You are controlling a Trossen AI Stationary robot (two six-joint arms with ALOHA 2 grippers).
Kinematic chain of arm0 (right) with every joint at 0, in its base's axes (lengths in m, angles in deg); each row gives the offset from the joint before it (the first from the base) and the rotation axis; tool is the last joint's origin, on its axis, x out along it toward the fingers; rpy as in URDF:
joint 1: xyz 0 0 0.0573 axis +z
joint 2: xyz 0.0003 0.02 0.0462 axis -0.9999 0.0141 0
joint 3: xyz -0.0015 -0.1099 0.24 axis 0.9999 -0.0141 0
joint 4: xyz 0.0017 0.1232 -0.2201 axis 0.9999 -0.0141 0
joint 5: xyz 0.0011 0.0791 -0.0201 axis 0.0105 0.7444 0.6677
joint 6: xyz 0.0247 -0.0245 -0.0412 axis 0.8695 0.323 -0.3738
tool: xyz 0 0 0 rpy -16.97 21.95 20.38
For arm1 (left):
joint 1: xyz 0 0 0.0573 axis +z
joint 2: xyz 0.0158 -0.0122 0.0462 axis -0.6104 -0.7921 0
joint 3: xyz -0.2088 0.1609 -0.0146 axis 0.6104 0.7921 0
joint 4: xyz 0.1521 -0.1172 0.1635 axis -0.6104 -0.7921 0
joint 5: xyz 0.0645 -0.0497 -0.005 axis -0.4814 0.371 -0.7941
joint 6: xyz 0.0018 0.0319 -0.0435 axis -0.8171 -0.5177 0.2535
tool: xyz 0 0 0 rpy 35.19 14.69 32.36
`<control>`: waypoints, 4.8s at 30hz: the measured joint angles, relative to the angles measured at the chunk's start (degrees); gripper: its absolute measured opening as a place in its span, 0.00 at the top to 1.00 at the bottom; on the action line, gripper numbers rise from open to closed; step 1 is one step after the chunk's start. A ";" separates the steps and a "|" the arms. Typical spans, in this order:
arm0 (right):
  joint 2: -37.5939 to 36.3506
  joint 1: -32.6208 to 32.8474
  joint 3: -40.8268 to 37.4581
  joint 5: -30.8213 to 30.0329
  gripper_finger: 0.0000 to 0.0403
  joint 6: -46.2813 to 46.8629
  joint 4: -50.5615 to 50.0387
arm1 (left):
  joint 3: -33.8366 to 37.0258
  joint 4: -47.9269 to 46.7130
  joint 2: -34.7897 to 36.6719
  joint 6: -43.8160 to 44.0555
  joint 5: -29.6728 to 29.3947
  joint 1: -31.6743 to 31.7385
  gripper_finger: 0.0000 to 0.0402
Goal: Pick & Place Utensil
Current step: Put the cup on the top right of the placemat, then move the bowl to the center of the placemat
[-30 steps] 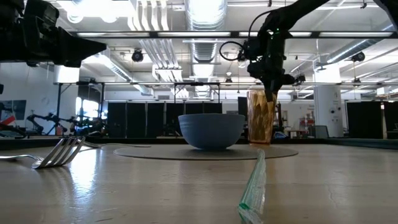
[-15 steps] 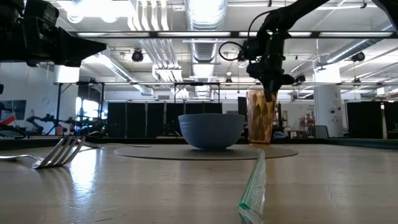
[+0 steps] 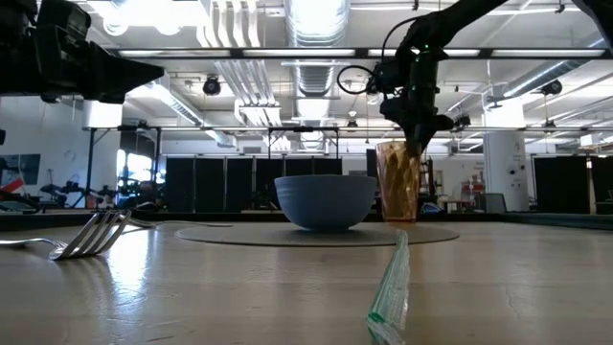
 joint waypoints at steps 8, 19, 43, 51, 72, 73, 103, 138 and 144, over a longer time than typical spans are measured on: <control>-0.40 0.00 0.00 0.13 0.68 -0.02 -0.06 | 0.00 -0.02 0.00 0.73 0.00 0.02 0.99; -4.69 0.00 0.04 0.20 0.56 -0.42 -0.07 | 0.00 0.00 0.00 1.37 0.00 0.02 0.99; -24.09 4.26 -0.24 0.84 0.54 -1.60 1.52 | 0.00 10.06 0.02 2.32 0.00 0.01 0.63; -31.15 14.04 -4.69 0.83 0.54 -1.49 7.21 | -0.67 13.52 -1.87 3.49 0.27 0.01 0.62; -48.14 30.86 -36.23 0.79 0.61 1.73 36.23 | -23.45 -1.53 -33.35 4.16 0.52 1.92 0.62; -48.88 31.17 -37.15 0.76 0.61 2.40 36.28 | -25.18 -4.40 -35.11 4.69 0.87 2.36 0.62; -57.20 36.54 -57.42 0.71 0.66 3.98 63.13 | -62.30 -38.54 -69.52 -8.19 20.02 12.06 0.62; -57.27 36.54 -63.34 0.74 0.69 3.87 68.89 | -69.99 -40.23 -88.80 -10.68 24.46 12.07 0.62; -57.27 36.54 -63.36 0.76 0.71 3.20 68.83 | -69.94 -39.95 -90.86 -10.66 24.44 12.08 0.62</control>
